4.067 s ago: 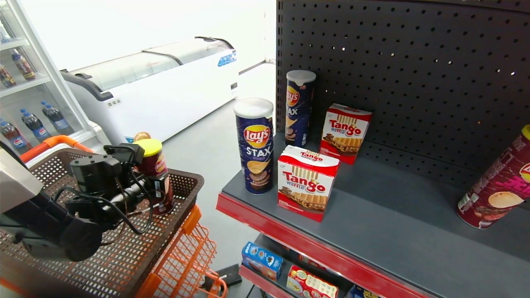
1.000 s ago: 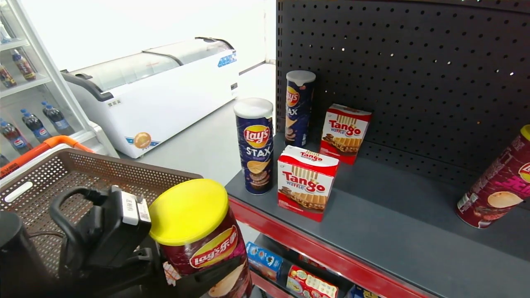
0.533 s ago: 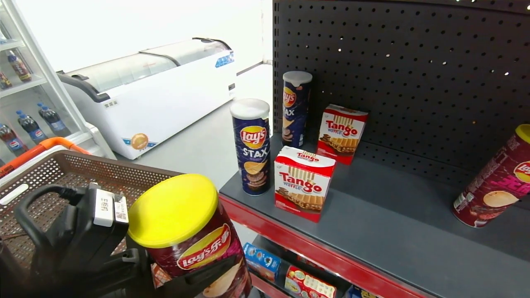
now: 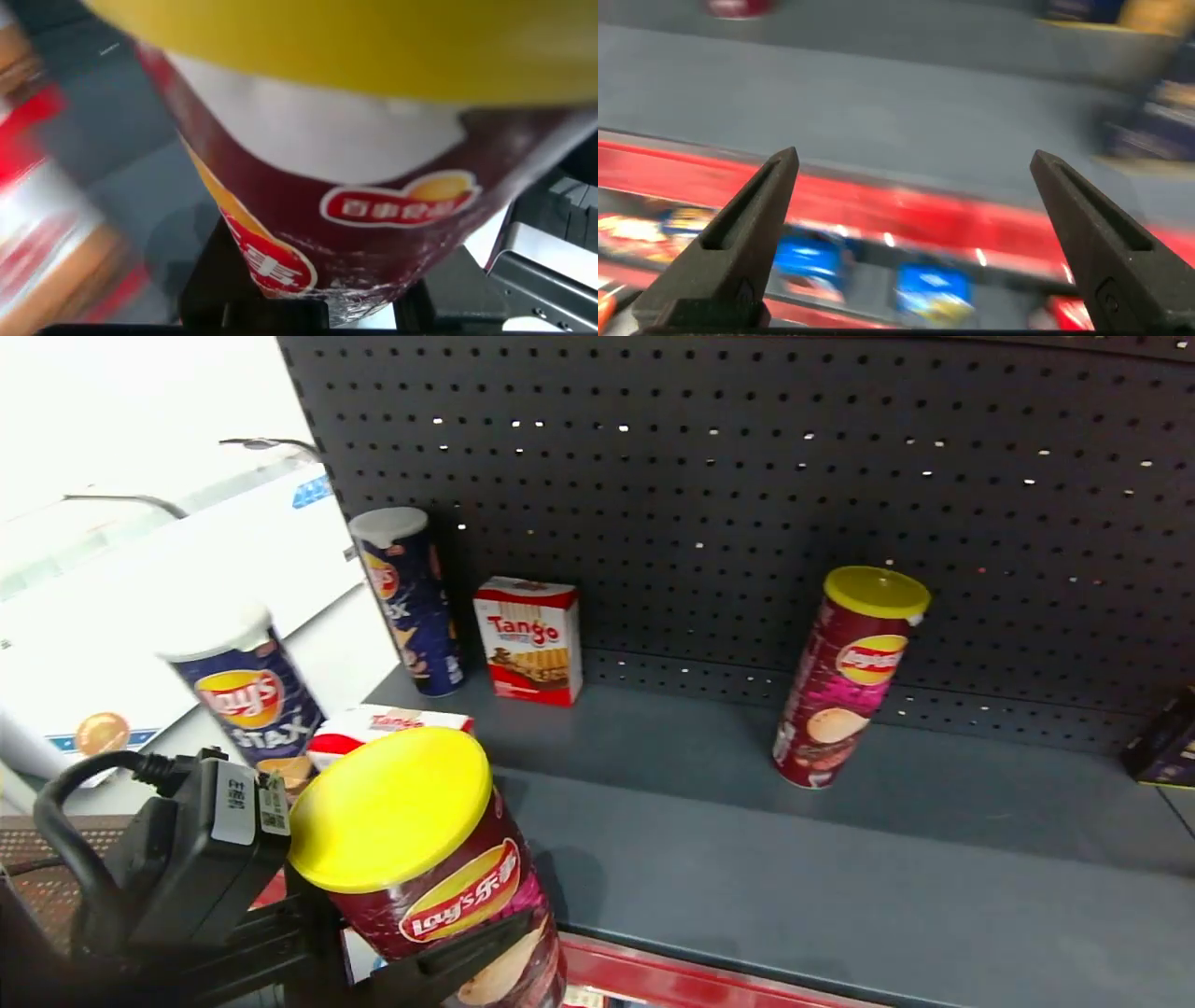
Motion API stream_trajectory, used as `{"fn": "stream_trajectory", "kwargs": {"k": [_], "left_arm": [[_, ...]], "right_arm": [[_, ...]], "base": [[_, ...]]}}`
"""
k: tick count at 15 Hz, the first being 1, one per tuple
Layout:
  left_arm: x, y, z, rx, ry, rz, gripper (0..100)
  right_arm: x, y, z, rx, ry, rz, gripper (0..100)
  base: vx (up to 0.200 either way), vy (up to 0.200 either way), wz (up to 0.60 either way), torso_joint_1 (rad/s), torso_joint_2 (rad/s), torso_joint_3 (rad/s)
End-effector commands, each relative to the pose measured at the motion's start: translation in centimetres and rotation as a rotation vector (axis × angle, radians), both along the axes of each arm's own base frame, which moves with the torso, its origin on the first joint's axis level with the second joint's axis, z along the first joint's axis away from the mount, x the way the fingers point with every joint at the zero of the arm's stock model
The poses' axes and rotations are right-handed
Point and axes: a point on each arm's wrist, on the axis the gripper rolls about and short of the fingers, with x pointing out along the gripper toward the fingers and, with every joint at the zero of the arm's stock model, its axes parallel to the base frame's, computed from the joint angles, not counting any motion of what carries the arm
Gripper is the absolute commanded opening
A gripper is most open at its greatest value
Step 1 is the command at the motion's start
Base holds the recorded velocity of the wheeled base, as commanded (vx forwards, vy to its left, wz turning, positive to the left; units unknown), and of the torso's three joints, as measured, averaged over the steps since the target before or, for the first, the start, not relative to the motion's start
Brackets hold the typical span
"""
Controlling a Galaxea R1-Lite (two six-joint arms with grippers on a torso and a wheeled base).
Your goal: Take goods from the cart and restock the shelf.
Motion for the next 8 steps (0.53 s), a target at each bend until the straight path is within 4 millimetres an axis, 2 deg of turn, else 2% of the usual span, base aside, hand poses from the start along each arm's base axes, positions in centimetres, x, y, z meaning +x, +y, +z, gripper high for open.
{"fn": "stream_trajectory", "kwargs": {"k": [1, 3, 8], "left_arm": [[0.03, -0.02, -0.02, 0.001, 0.001, 0.001, 0], [-0.01, 0.01, -0.14, 0.004, 0.004, 0.001, 0], [0.01, 0.13, -0.12, 0.001, 0.003, 0.007, 0]], "right_arm": [[0.01, 0.0, 0.0, 0.0, 0.002, 0.0, 100], [0.01, 0.0, 0.0, 0.0, 0.002, 0.0, 100], [0.01, 0.0, 0.0, 0.0, 0.002, 0.001, 100]], "base": [[0.0, 0.0, -0.6, 0.002, -0.01, -0.002], [0.0, 0.0, -0.6, 0.005, 0.0, 0.002], [0.0, 0.0, 0.0, 0.0, 0.0, 0.0]]}}
